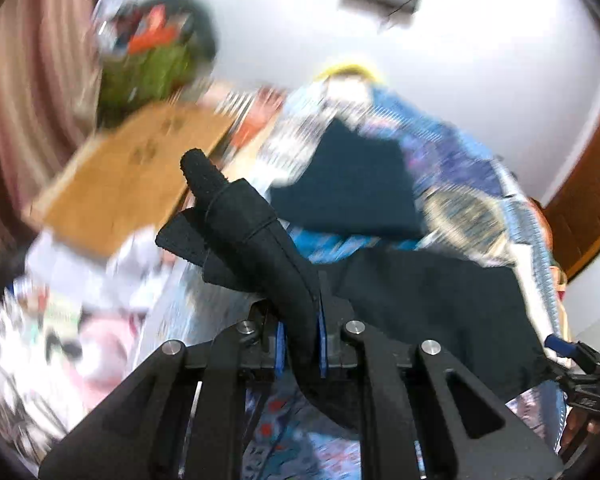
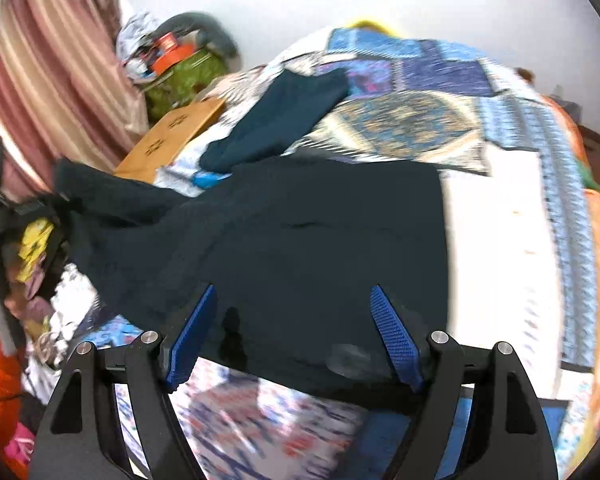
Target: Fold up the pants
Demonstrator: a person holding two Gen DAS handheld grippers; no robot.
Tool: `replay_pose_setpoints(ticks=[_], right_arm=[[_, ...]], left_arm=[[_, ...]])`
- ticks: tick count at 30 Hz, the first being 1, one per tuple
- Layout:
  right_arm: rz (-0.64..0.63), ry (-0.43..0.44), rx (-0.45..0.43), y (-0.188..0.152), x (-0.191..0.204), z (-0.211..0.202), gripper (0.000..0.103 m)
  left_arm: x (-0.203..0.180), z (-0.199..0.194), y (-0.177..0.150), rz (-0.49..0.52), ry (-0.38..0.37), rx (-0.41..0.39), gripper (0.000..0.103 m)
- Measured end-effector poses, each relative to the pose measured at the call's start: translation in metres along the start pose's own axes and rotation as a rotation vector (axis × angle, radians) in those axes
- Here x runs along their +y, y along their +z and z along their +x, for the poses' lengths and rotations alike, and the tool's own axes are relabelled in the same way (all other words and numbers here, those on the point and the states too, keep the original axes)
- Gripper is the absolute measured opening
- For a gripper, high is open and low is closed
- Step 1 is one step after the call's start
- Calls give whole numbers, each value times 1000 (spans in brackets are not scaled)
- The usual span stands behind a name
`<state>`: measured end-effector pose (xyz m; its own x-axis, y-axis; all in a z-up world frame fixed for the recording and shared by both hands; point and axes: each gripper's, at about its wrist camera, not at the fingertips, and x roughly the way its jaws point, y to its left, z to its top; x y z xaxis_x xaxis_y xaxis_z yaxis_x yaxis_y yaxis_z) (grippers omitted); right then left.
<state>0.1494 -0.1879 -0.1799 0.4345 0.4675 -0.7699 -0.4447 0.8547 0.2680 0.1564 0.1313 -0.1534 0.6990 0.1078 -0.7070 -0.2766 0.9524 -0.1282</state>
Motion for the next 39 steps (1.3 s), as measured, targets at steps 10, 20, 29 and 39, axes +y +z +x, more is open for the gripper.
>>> replay_pose_setpoints(ticks=[10,20,29,39], right_arm=[[64,-34,49,-22,-34,10,76],[69,-46,-20,-40,-42,-29,76],[127,-98,-20,-54,-63,-45,76],[135,-115,-65,-50,-61,-62,76]], left_arm=[[-136,-28,41,218,-236,-130,12],[-248,34,-26,331,-486,155,12],[-269,37,-71,566,-460,284,49],[-230,6,-11,539,-294,-25,92]])
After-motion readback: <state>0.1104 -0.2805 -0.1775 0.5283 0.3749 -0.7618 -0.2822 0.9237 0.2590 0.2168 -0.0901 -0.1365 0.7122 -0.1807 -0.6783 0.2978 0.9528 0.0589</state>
